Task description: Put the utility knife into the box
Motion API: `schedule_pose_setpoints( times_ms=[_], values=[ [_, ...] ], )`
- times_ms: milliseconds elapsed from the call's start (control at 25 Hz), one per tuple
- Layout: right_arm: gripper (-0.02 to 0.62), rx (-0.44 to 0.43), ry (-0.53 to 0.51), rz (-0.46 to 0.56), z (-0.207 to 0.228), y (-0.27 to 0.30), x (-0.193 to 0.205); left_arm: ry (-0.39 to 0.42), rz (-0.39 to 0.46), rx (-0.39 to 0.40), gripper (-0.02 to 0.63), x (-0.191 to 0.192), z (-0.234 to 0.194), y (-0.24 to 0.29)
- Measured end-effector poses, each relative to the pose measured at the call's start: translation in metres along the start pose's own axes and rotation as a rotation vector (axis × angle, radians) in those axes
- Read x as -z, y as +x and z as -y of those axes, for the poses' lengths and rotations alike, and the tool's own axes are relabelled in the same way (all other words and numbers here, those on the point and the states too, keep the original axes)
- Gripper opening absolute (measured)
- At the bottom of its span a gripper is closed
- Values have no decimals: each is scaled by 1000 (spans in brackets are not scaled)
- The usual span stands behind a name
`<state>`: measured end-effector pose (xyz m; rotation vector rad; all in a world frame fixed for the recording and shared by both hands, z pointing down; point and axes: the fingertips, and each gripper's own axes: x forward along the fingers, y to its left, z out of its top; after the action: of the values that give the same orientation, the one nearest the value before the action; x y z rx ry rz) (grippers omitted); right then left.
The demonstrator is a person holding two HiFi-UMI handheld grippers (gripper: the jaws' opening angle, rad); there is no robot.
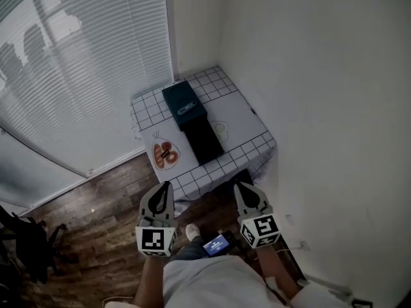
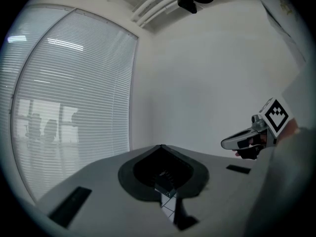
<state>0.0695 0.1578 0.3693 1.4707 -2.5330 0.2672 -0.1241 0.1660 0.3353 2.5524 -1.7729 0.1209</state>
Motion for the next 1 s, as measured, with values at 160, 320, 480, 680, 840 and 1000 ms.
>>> schedule_pose_setpoints(
  times_ms=[160,320,480,680,840,1000],
  values=[
    [8,18,-7,2,1,21,-4,-17,-1,16,8,1,-16,16],
    [8,41,-5,5,6,33,-9,-5,-11,25,8,2,-28,34],
    [8,44,-5,8,13,44,-16,-15,-28,31,8,3,-33,50],
    [8,26,-19,5,19,63,-21,-9,-34,38,8,7,-36,71],
    [8,-14,-31,-1,25,88,-25,-7,-42,14,8,4,-48,93],
    [6,-54,-33,-7,38,116,-31,-13,-57,-16,8,5,-57,114]
  ],
)
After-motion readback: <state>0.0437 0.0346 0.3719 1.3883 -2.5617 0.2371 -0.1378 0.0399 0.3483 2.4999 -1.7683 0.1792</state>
